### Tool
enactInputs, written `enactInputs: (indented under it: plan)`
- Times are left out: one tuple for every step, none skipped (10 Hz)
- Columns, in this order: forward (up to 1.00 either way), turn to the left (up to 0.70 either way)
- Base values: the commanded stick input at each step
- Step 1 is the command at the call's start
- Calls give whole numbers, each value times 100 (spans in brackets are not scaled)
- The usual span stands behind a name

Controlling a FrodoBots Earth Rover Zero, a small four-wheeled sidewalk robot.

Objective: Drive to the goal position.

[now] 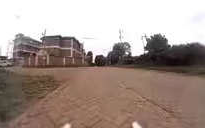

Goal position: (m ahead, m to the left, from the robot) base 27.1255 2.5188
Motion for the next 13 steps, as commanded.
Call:
enactInputs:
  plan:
    - [70, 1]
    - [70, 2]
    - [70, 3]
    - [70, 4]
    - [70, 4]
    - [70, 3]
    - [70, 0]
    - [70, 0]
    - [70, 0]
    - [70, 0]
    - [70, 0]
    - [70, 0]
    - [70, 0]
